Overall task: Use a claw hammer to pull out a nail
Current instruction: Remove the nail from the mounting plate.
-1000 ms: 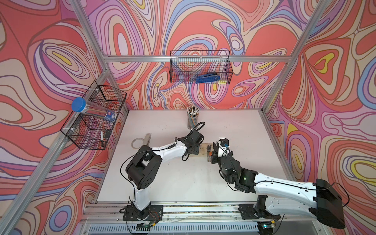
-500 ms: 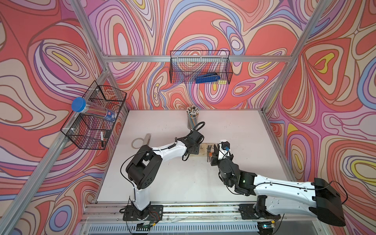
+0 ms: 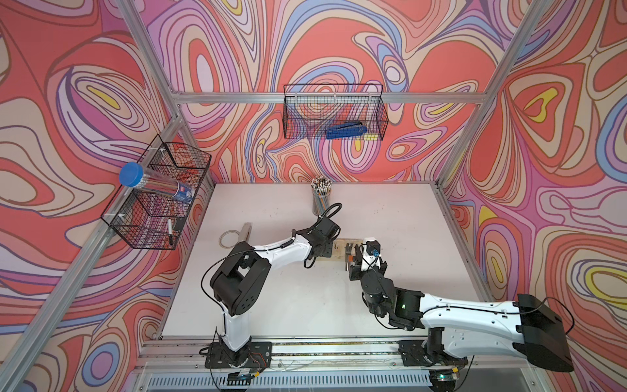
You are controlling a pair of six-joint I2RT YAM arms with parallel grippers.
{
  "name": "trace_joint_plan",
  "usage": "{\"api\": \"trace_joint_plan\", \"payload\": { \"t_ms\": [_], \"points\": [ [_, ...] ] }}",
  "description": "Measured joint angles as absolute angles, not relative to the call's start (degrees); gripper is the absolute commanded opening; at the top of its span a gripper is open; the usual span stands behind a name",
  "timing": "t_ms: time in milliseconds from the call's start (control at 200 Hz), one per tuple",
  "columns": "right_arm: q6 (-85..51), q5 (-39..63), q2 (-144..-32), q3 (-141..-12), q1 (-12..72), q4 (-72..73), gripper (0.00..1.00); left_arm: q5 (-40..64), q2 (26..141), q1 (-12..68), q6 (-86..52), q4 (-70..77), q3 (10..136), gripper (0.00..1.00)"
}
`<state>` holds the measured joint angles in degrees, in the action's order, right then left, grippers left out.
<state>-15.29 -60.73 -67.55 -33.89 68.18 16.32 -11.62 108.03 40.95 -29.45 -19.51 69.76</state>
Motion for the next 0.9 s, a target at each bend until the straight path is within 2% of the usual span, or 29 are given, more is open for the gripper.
{"api": "trace_joint_plan", "payload": {
  "t_ms": [391,901],
  "points": [
    [-16.45,-61.34,-66.00,-34.04,69.73,12.60,0.00,-11.64,108.03,40.95,-29.65,-19.49,69.73,0.41],
    [-0.73,-58.13,-66.50,-34.06,69.73,18.33,0.00,-11.77,108.05,40.95,-29.82,-18.63,69.58,0.41]
  ]
}}
